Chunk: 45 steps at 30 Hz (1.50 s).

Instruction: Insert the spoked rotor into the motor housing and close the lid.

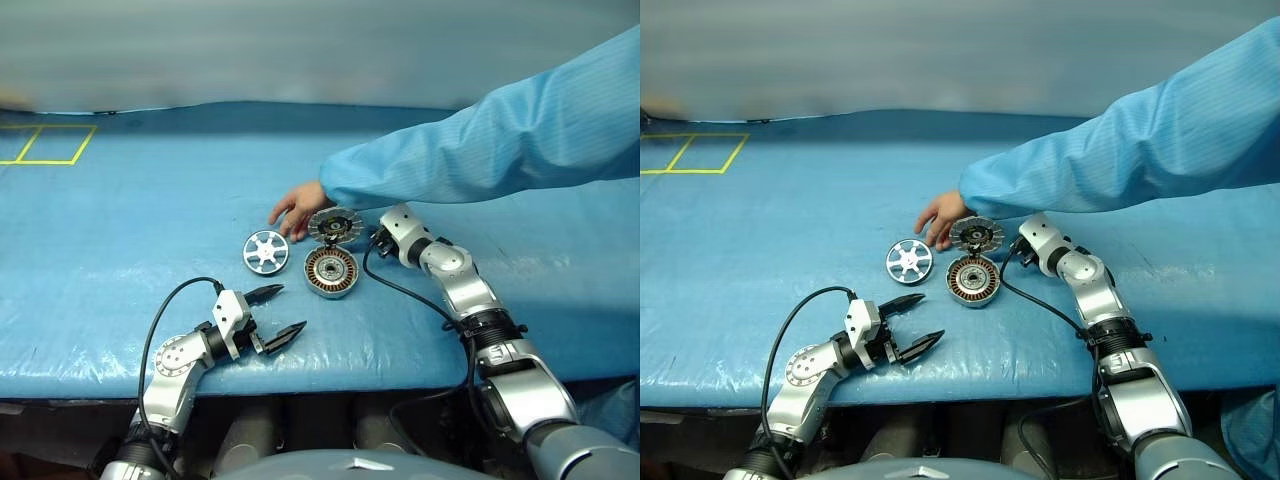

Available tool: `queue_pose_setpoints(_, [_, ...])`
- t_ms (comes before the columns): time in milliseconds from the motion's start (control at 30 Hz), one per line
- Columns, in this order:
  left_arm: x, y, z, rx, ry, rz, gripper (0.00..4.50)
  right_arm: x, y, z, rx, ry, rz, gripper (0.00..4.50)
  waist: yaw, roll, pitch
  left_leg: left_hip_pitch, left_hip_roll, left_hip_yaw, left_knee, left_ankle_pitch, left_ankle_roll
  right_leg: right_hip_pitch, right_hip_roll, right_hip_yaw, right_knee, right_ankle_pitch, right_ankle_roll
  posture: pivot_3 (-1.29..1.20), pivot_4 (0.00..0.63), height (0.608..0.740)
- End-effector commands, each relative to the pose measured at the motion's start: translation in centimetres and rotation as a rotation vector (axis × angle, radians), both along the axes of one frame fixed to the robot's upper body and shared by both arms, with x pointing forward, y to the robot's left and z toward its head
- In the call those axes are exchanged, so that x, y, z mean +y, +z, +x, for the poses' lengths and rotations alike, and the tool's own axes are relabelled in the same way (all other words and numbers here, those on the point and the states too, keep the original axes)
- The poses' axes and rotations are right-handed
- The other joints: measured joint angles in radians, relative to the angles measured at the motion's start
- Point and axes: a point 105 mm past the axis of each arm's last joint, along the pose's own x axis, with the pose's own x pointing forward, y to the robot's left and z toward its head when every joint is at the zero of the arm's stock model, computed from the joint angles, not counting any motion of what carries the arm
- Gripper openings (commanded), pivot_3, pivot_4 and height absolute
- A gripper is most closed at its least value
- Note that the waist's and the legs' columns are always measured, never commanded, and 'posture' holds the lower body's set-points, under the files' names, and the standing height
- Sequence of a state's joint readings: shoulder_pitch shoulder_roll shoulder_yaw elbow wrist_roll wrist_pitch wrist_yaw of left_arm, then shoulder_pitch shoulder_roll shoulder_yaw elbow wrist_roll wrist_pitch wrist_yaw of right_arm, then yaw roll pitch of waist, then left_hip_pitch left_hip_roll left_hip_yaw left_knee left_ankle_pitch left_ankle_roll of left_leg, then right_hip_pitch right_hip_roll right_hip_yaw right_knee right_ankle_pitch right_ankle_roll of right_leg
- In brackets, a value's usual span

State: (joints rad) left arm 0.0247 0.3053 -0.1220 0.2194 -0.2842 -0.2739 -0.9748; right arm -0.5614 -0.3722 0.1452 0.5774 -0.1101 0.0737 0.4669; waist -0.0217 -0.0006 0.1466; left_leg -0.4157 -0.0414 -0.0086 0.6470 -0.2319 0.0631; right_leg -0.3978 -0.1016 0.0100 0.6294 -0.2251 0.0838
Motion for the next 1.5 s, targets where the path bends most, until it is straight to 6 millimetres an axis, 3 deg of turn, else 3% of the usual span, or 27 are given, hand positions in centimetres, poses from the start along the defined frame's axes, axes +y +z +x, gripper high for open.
queue_pose_setpoints(33, [-0.1,0.5,0.1,-0.027,-0.005,0.005,4.5,-0.4,1.4,0.4,-0.05,-0.013,0.008,1.5,0.0,0.0,0.0,0.0,0.0,0.0,0.0,0.0,0.0,0.0,0.0,0.0,0.0,0.0,0.0,0.0,0.15,0.74])
queue_pose_setpoints(233, [0.9,1.2,-0.1,-0.023,-0.019,0.018,4.5,-1.3,1.7,-0.3,-0.067,-0.033,0.026,1.5,0.001,0.0,0.0,0.0,0.0,0.0,0.0,0.0,0.0,0.0,0.0,0.0,0.0,0.0,0.0,0.0,0.15,0.74])
queue_pose_setpoints(400, [1.6,3.2,-0.8,0.014,-0.116,0.061,4.5,-1.8,2.1,-1.7,-0.078,-0.047,0.063,1.5,-0.001,0.0,0.0,-0.001,0.0,0.0,-0.001,0.0,0.0,-0.001,0.0,0.0,0.0,0.0,0.0,0.0,0.15,0.74])
queue_pose_setpoints(600, [1.8,8.6,-0.8,-0.032,-0.236,0.07,4.5,-2.4,1.6,-5.0,-0.014,-0.039,0.228,1.5,0.007,0.001,0.001,-0.001,0.0,-0.002,0.0,0.0,0.0,0.0,0.0,0.001,0.0,-0.001,-0.002,0.0,0.15,0.74])
queue_pose_setpoints(700, [1.8,9.9,-0.8,-0.053,-0.276,0.089,4.5,-2.4,1.9,-7.3,0.018,0.001,0.283,1.5,0.009,0.002,0.001,-0.001,0.0,-0.002,0.0,0.0,0.0,0.0,0.0,0.001,0.0,-0.002,-0.004,0.0,0.15,0.74])
queue_pose_setpoints(833, [2.1,11.2,0.7,-0.052,-0.228,0.088,4.5,-2.0,2.0,-10.8,0.083,0.096,0.284,1.5,0.011,0.002,0.002,-0.001,0.0,-0.001,0.0,0.0,0.0,0.0,0.003,-0.001,0.0,-0.002,-0.004,0.0,0.15,0.74])
queue_pose_setpoints(967, [2.8,10.8,2.5,-0.036,-0.224,0.275,4.5,-0.6,1.9,-14.3,0.161,0.205,0.3,1.5,0.013,0.001,0.002,0.0,0.001,-0.001,0.002,0.0,0.0,0.002,0.006,-0.002,0.0,-0.003,-0.004,0.0,0.15,0.74])
queue_pose_setpoints(1067, [3.4,10.6,3.8,-0.059,-0.224,0.439,4.5,0.0,2.0,-15.5,0.19,0.236,0.322,1.5,0.01,0.001,0.003,0.001,0.001,0.0,0.003,0.0,0.001,0.003,0.008,-0.002,0.0,-0.003,-0.004,0.0,0.15,0.74])
queue_pose_setpoints(1167, [4.2,10.4,5.4,-0.094,-0.31,0.723,4.5,0.9,1.8,-16.8,0.242,0.274,0.338,1.5,0.015,-0.003,0.005,0.001,0.001,0.001,0.004,0.001,0.002,0.004,0.008,-0.001,0.0,-0.003,-0.003,0.0,0.15,0.74])
queue_pose_setpoints(1333, [4.6,10.5,7.2,-0.15,-0.444,1.028,4.5,1.0,1.4,-17.1,0.282,0.284,0.303,1.5,0.019,-0.005,0.006,0.0,0.001,0.001,0.005,0.001,0.002,0.004,0.009,-0.001,-0.001,-0.002,-0.001,0.0,0.15,0.74])
queue_pose_setpoints(1500, [2.8,12.3,8.1,-0.208,-0.521,1.125,4.5,1.0,1.8,-17.0,0.3,0.304,0.276,1.5,0.022,-0.008,0.008,-0.005,0.001,0.001,0.006,0.001,0.002,0.002,0.009,-0.001,0.0,0.001,0.004,0.0,0.15,0.74])
